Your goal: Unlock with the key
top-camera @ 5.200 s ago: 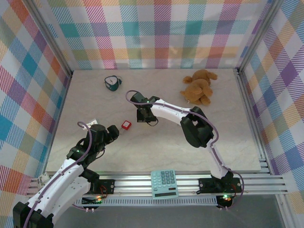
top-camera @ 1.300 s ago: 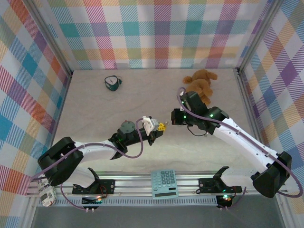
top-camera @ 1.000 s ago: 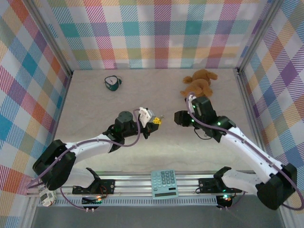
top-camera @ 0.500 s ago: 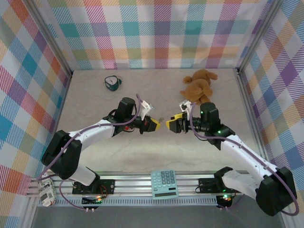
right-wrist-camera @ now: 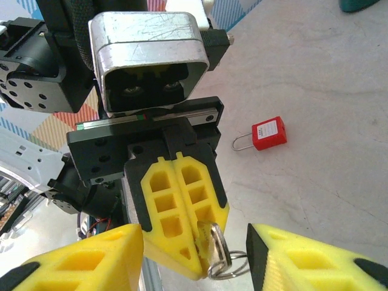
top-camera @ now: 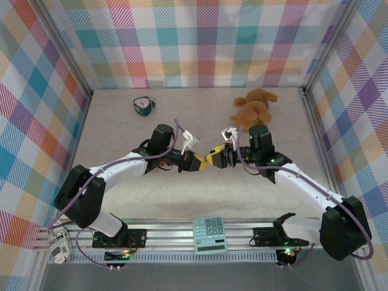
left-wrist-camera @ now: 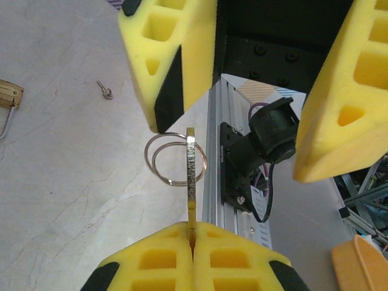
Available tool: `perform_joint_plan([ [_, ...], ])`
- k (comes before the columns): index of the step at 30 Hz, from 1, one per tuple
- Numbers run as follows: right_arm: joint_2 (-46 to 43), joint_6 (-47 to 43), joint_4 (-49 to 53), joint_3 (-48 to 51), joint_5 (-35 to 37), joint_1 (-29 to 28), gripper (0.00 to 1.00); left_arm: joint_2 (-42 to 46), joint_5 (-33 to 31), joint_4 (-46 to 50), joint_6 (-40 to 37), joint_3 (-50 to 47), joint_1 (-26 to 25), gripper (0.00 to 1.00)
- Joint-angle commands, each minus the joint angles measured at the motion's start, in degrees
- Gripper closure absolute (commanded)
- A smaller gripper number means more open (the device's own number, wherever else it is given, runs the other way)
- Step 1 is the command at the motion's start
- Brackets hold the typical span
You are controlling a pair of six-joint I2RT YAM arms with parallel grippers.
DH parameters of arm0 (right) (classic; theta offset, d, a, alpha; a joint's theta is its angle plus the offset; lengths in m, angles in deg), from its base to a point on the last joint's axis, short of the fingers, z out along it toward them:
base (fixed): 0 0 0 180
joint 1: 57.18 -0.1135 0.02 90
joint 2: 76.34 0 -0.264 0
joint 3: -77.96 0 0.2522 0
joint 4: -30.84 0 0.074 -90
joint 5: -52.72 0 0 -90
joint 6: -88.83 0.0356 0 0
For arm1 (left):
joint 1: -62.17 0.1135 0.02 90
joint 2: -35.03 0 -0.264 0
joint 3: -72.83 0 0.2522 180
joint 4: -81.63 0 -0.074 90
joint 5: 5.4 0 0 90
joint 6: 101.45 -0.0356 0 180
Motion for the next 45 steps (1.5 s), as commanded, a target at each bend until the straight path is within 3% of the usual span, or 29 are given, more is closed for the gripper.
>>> perform_joint_plan([
  [1, 1.37, 0.14, -2.82, -2.01, -2.81, -0.08, 0.52, -0.71, 2.87, -2.39, 0.88, 1.41, 0.14, 1.0],
  [15, 4.32, -3.19, 1.64, -4.96, -3.3, -1.43, 0.78, -2.01, 3.21, -2.73, 1.59, 2.88, 0.12, 1.0],
  [24, 4.35, -4.12, 3.44, -5.49, -4.2, -1.87, 0.77, -2.57, 3.23, -2.91, 1.54, 3.77, 0.15, 1.0],
  [33, 3.29, -3.6, 4.7, -5.42, -2.86, -2.04, 0.97, -2.78, 2.54, -2.82, 1.54, 3.83, 0.24, 1.0],
  [37, 2.8, -2.46, 4.5, -5.42, -0.9, -2.76, 1.0, -2.75, 1.46, -2.39, 1.54, 3.76, 0.32, 1.0],
  [40, 2.06, -1.81, 4.48, -5.48, 2.57, -3.37, 1.0, -2.43, -1.82, -1.38, 1.44, 3.67, 0.32, 0.91],
  [43, 0.85, -1.01, 4.26, -5.24, 7.29, -3.48, 1.0, -1.08, -5.25, 1.25, 0.03, 3.5, 0.32, 0.88],
  [45, -0.18, -0.54, 3.84, -4.99, 9.83, -3.45, 1.0, 0.69, -8.48, 3.0, -0.57, 3.33, 0.32, 0.78],
])
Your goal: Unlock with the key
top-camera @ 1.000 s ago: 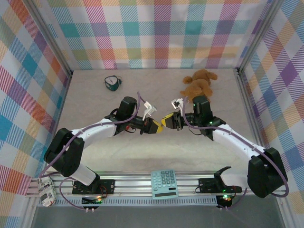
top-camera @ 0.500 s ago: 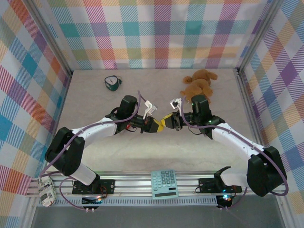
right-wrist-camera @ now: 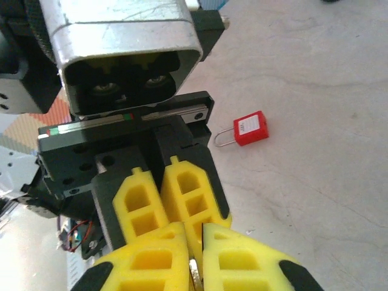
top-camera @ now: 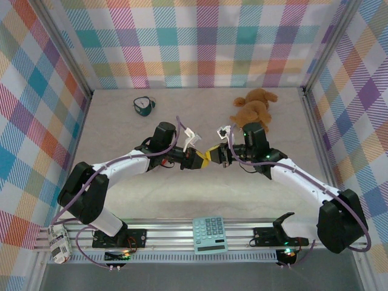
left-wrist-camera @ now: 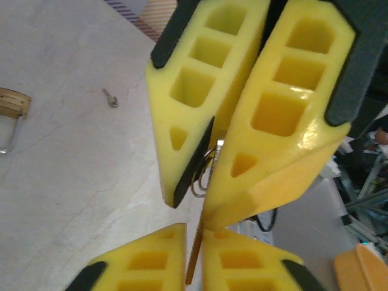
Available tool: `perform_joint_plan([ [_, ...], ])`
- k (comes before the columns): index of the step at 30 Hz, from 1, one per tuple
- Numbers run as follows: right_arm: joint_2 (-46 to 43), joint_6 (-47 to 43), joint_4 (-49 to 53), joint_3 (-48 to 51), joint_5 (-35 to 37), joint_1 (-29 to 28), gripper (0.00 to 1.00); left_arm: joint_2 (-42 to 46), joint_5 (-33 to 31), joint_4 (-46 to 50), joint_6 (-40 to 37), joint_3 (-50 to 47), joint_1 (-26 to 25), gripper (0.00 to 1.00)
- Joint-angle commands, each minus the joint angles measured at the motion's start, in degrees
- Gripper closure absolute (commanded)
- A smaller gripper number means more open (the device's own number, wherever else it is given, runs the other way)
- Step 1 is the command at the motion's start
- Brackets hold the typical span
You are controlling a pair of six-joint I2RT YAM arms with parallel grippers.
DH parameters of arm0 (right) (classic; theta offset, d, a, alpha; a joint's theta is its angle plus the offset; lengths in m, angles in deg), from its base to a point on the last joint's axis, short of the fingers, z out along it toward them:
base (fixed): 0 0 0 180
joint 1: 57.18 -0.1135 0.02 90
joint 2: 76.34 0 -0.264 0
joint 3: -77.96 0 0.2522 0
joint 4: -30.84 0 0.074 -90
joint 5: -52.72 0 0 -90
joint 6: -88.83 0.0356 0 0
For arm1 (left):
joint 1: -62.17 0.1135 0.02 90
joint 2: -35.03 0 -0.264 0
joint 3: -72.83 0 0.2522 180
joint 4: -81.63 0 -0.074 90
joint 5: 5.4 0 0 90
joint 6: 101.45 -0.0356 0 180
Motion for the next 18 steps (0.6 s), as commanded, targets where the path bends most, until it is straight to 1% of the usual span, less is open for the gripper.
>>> perform_joint_plan([
  [1, -3.19, 1.05, -0.48, -1.34, 4.11, -0.57, 1.0, 3.52, -6.94, 3.24, -1.63, 0.74, 0.34, 0.73],
  [2, -3.5, 1.08, -0.39, -1.42, 4.87, -0.59, 1.0, 4.77, -8.75, 3.6, -1.84, 0.34, 0.32, 0.67],
  [5, -4.22, 1.3, -0.06, -1.7, 8.25, -0.58, 1.0, 8.71, -13.49, 4.99, -2.88, -1.18, 0.43, 0.62],
  [7, -4.74, 1.12, 0.31, -1.88, 10.09, -0.62, 1.0, 11.69, -18.9, 5.96, -3.06, -2.14, 0.41, 0.61],
  [8, -4.8, 1.04, 0.74, -2.05, 10.75, -0.55, 1.0, 13.46, -23.13, 6.18, -3.02, -2.59, 0.48, 0.61],
  [10, -4.88, 1.12, 0.94, -2.26, 11.18, -0.55, 1.0, 17.07, -33.33, 4.23, -0.28, -4.06, 0.41, 0.62],
  [12, -4.92, 1.79, 1.25, -2.51, 11.38, -0.55, 1.0, 20.5, -45.28, 3.87, 2.86, -5.14, 0.43, 0.64],
  [13, -5.12, 1.97, 1.21, -2.51, 11.3, -0.56, 1.0, 21.51, -50.58, 4.49, 4.15, -5.25, 0.5, 0.65],
  [14, -5.39, 2.17, 1.14, -2.38, 11.35, -0.55, 1.0, 22.81, -57.36, 5.57, 6.56, -5.56, 0.49, 0.67],
  [15, -5.71, 2.25, 1.27, -2.26, 11.37, -0.61, 1.0, 23.7, -63.74, 7.05, 9.05, -5.85, 0.6, 0.66],
  [17, -6.19, 2.42, 1.74, -2.09, 11.87, -0.56, 1.0, 24.59, -70.55, 8.62, 11.4, -6.12, 1.5, 0.73],
  [18, -6.42, 2.58, 1.72, -1.86, 12.0, -0.55, 1.0, 24.44, -73.75, 10.53, 12.87, -5.6, 2.12, 0.66],
])
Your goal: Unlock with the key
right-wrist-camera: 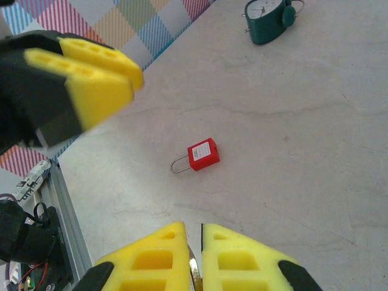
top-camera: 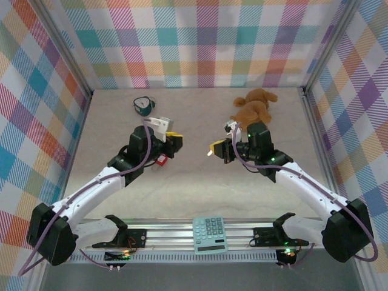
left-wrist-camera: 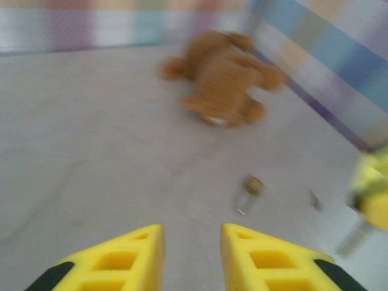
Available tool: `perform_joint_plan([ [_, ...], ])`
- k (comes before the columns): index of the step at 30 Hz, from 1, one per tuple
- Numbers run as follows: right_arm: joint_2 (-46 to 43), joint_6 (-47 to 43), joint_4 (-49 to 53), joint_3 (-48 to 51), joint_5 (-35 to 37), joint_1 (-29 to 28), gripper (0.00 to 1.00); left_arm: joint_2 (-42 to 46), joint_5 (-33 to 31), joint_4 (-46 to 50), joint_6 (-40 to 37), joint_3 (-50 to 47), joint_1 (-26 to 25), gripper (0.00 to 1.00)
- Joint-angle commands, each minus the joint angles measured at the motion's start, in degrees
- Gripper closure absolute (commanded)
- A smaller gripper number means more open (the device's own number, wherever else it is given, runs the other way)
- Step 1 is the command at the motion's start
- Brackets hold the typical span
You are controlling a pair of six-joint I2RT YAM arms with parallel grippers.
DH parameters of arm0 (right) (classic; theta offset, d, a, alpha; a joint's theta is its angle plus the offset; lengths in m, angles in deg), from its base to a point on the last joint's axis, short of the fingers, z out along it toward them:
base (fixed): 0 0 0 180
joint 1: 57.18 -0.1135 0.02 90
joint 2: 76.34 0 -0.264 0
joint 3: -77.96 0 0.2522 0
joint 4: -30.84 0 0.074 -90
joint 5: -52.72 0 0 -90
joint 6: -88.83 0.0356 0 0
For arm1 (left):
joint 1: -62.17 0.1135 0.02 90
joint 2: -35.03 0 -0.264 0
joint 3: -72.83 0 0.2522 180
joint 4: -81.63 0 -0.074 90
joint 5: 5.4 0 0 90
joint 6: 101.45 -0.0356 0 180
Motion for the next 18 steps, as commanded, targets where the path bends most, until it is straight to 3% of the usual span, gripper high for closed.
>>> perform_joint_plan([
  [1, -1.97, 1.19, 0.5, -1.39, 0.85, -0.38, 1.0, 0.22, -21.3, 6.44, 7.41, 0.0, 2.05, 0.6],
  [2, -2.15, 1.48, 0.35, -1.05, 1.09, -0.32, 1.0, -0.77, -22.79, 9.13, 8.32, 0.9, 2.83, 0.5],
  [4, -2.15, 1.87, 0.49, -0.68, 1.33, -0.31, 1.0, -4.33, -21.5, 15.44, 8.38, 4.15, 4.26, 0.49],
  [7, -2.1, 2.16, 0.43, -0.39, 1.64, -0.31, 1.0, -13.77, -21.93, 29.47, 8.95, 11.72, 5.0, 0.34],
  [12, -2.78, 2.1, 0.46, 0.19, 2.09, -0.31, 1.0, -29.07, -18.72, 43.33, 2.82, 23.17, 5.6, 0.28],
  [14, -3.13, 1.99, 0.28, 0.65, 2.17, -0.31, 1.0, -33.43, -21.23, 47.11, 1.71, 26.75, 5.69, 0.28],
  [18, -3.41, 2.01, -0.2, 1.34, 2.42, -0.35, 1.0, -38.49, -17.24, 51.34, -1.76, 31.18, 5.81, 0.29],
])
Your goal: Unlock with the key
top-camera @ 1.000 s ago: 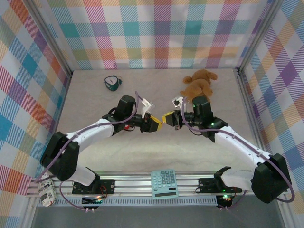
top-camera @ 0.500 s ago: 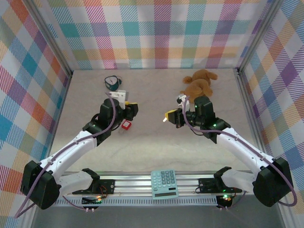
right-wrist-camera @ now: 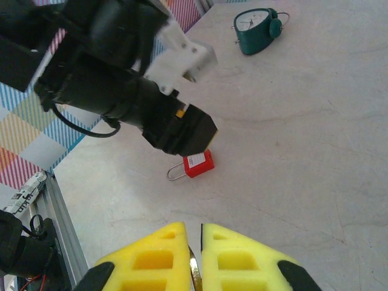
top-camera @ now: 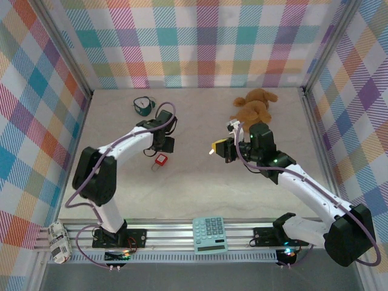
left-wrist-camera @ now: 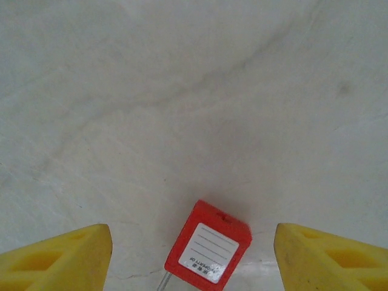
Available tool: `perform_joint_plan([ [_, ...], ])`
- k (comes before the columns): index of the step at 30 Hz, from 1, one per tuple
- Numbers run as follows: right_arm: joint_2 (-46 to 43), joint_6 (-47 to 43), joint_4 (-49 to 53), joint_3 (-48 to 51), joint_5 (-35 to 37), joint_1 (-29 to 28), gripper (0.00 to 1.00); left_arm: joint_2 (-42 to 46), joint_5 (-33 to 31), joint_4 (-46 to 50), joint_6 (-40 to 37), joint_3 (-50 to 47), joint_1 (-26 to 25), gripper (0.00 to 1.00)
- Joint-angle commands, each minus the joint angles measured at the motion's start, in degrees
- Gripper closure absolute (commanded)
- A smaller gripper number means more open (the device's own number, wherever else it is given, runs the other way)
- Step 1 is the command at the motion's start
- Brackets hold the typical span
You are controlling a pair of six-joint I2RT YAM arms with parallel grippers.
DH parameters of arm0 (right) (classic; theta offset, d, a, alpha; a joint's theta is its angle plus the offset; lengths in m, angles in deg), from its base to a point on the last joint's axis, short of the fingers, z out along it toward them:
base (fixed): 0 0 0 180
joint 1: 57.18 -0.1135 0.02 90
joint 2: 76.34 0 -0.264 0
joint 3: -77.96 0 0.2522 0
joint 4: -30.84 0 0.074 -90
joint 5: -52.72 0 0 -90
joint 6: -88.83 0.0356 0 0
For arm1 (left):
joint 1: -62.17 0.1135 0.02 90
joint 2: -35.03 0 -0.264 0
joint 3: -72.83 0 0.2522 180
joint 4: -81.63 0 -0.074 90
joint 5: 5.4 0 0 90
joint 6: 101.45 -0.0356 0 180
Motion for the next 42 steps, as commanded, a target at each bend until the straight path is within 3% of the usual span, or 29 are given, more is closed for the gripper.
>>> perform_joint_plan([
  [1, -1.21, 0.42, -0.82, 1.21, 0.22, -0.33, 1.0, -1.87, 3.71, 9.1, -4.86, 3.08, 0.58, 0.28],
  [5, -1.42, -0.15, -0.51, 1.42, 0.29, -0.34, 1.0, -4.92, 11.34, 11.63, -9.26, 4.06, 0.77, 0.29],
  [13, -1.37, -0.68, -0.46, 1.42, -0.32, -0.32, 1.0, -7.48, 10.45, 11.2, -8.72, 2.45, 1.82, 0.28],
  [25, -1.11, -0.86, -0.32, 1.83, -0.38, -0.31, 1.0, -9.62, 9.48, 10.31, -6.3, 1.34, 3.42, 0.34],
  [28, -0.69, -0.79, -0.51, 1.9, -0.61, -0.31, 1.0, -7.48, 8.73, 8.22, -4.69, -1.43, 3.41, 0.38],
  [33, 0.26, -0.83, -0.58, 1.25, -1.27, -0.29, 1.0, -7.01, 11.46, 7.37, -4.59, -0.77, 3.49, 0.52],
  [42, 0.44, -0.61, -0.45, 1.4, -1.46, -0.31, 1.0, -5.63, 12.53, 8.73, -4.76, 0.18, 3.45, 0.47],
])
